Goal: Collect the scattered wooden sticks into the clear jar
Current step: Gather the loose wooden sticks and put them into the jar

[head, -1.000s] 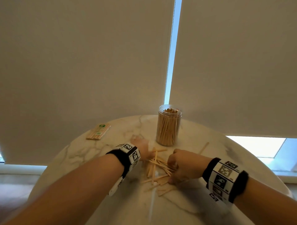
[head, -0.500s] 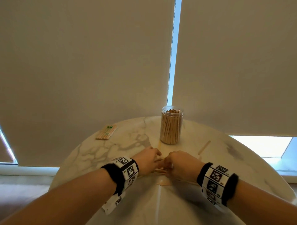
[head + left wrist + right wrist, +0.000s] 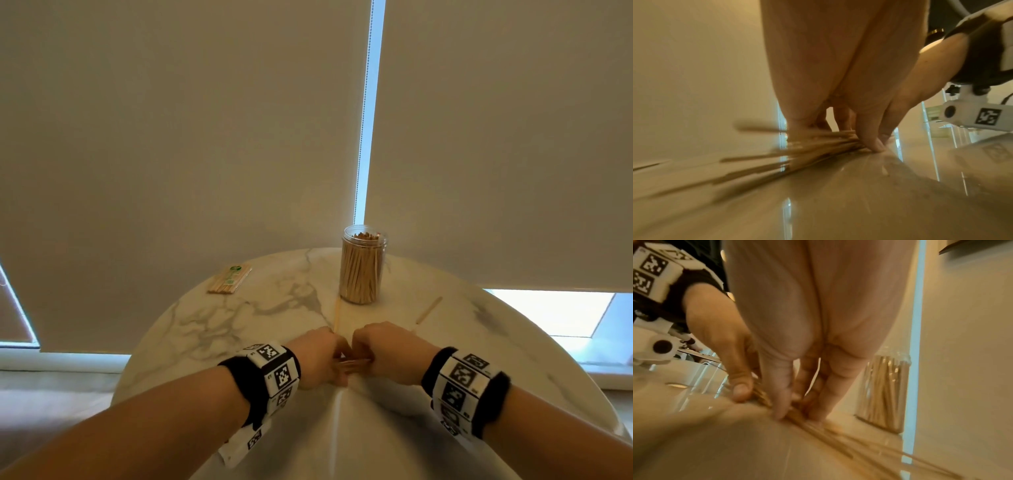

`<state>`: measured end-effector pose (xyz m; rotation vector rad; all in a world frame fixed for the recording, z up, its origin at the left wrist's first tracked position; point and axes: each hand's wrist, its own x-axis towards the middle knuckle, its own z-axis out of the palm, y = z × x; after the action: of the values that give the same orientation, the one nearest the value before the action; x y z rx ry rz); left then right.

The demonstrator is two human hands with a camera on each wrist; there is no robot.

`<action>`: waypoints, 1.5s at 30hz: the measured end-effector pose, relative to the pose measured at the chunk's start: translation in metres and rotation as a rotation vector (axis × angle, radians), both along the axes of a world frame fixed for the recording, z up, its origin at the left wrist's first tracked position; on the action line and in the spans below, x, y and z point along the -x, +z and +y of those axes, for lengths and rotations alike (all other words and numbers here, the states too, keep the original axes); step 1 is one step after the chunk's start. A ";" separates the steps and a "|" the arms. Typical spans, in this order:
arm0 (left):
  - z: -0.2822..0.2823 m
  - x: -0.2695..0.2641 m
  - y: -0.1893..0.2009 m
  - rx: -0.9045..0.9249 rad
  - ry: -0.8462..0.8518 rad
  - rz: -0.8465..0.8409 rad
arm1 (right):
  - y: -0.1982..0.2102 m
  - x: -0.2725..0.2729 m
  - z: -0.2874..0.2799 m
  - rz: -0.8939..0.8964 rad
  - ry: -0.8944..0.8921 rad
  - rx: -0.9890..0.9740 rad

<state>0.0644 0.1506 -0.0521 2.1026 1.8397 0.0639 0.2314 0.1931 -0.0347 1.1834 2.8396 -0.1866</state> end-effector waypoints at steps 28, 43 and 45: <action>-0.019 -0.038 -0.012 -0.050 0.031 0.410 | -0.001 0.002 -0.009 0.008 -0.066 0.043; -0.035 -0.017 0.006 -0.116 -0.062 0.296 | 0.017 -0.046 -0.016 0.121 -0.155 -0.162; -0.038 -0.014 0.012 -0.139 -0.089 0.233 | 0.022 -0.051 -0.016 0.120 -0.165 -0.206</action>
<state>0.0782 0.1124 -0.0399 2.3730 1.9158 -0.0821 0.2828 0.1774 -0.0125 1.4961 2.9203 0.0301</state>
